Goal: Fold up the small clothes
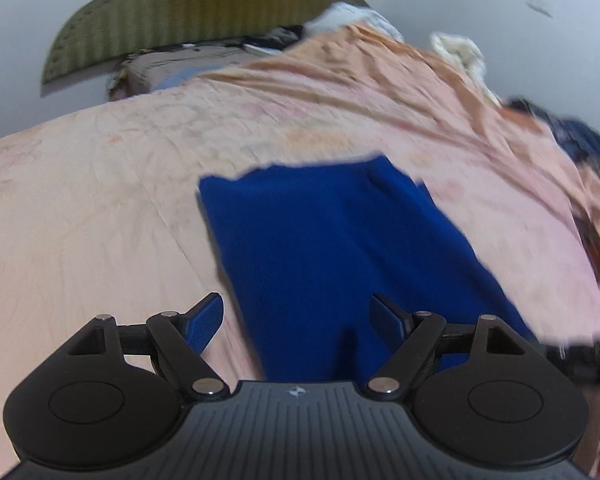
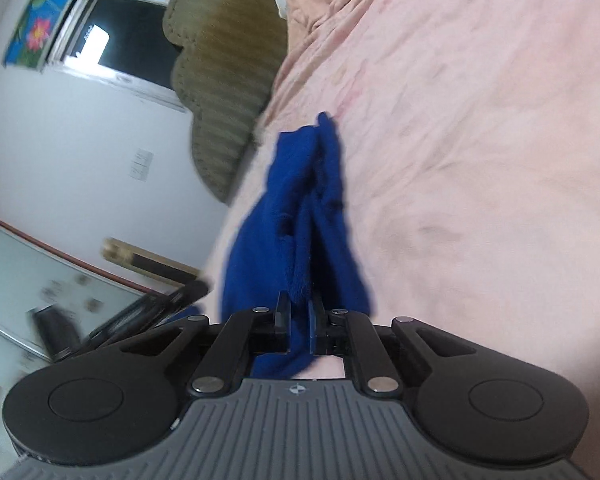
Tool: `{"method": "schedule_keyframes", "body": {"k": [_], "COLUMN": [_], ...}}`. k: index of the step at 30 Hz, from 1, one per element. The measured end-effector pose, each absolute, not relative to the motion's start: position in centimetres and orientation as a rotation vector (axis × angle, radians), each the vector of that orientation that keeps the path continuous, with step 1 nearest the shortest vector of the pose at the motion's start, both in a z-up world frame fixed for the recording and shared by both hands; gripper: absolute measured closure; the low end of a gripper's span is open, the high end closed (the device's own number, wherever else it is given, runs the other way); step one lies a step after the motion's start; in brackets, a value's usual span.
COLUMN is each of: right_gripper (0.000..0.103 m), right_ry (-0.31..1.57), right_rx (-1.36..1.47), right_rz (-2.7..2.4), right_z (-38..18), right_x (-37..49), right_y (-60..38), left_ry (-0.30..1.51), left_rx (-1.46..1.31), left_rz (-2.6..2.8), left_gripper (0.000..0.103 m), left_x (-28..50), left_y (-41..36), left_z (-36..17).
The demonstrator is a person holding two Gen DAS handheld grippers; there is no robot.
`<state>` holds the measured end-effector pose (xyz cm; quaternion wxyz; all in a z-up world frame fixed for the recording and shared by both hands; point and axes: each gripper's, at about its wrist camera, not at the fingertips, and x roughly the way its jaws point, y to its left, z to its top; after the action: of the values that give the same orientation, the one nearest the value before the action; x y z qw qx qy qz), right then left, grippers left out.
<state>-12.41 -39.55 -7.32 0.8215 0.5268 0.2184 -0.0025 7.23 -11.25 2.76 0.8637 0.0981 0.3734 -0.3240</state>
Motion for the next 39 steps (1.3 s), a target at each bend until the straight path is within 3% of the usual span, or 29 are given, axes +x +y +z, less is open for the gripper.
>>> {"method": "schedule_keyframes", "body": {"k": [5, 9, 11, 14, 16, 17, 18, 19, 23, 25, 27, 29, 39], "right_gripper": [0.085, 0.06, 0.042, 0.042, 0.048, 0.065, 0.092, 0.096, 0.096, 0.092, 0.072, 0.06, 0.06], "right_ry": [0.495, 0.411, 0.436, 0.477, 0.533, 0.554, 0.561, 0.562, 0.532, 0.58, 0.573, 0.542, 0.627], "right_rx": [0.931, 0.782, 0.809, 0.867, 0.858, 0.842, 0.82, 0.787, 0.708, 0.698, 0.678, 0.645, 0.679], "right_rz": [-0.103, -0.125, -0.05, -0.021, -0.014, -0.014, -0.027, -0.054, -0.142, -0.116, -0.139, -0.12, -0.007], "right_z": [-5.1, -1.1, -1.1, -2.5, -3.4, -3.7, -3.7, -3.6, -3.3, -3.5, -2.8, -1.9, -3.2], "right_x": [-12.7, -9.9, -6.2, -0.8, 2.0, 2.6, 3.0, 2.9, 1.3, 1.3, 0.3, -1.4, -9.0], "right_y": [-39.8, -41.1, -42.3, -43.3, -43.2, -42.8, -42.4, -42.0, -42.0, -41.7, -41.2, -40.4, -37.9], "left_ry": [0.7, 0.708, 0.719, 0.718, 0.711, 0.708, 0.711, 0.722, 0.758, 0.75, 0.765, 0.791, 0.844], "left_rx": [0.291, 0.258, 0.264, 0.319, 0.364, 0.384, 0.401, 0.4, 0.345, 0.307, 0.273, 0.232, 0.133], "left_rz": [-0.657, -0.665, -0.669, -0.683, -0.693, -0.697, -0.706, -0.721, -0.743, -0.717, -0.703, -0.706, -0.794], "left_gripper": [0.023, 0.023, 0.023, 0.023, 0.023, 0.023, 0.023, 0.023, 0.023, 0.023, 0.023, 0.023, 0.023], "left_x": [5.7, 6.5, 6.4, 5.3, 4.6, 4.3, 4.1, 4.0, 4.3, 4.7, 5.1, 5.1, 2.2], "left_y": [-11.4, -12.7, -13.4, -13.9, -14.0, -14.0, -13.9, -13.6, -12.7, -12.2, -11.6, -10.5, -6.2], "left_z": [2.6, 2.8, 2.3, 1.1, 0.5, 0.1, -0.2, -0.4, -0.3, 0.1, 0.2, 0.3, -0.7]}}
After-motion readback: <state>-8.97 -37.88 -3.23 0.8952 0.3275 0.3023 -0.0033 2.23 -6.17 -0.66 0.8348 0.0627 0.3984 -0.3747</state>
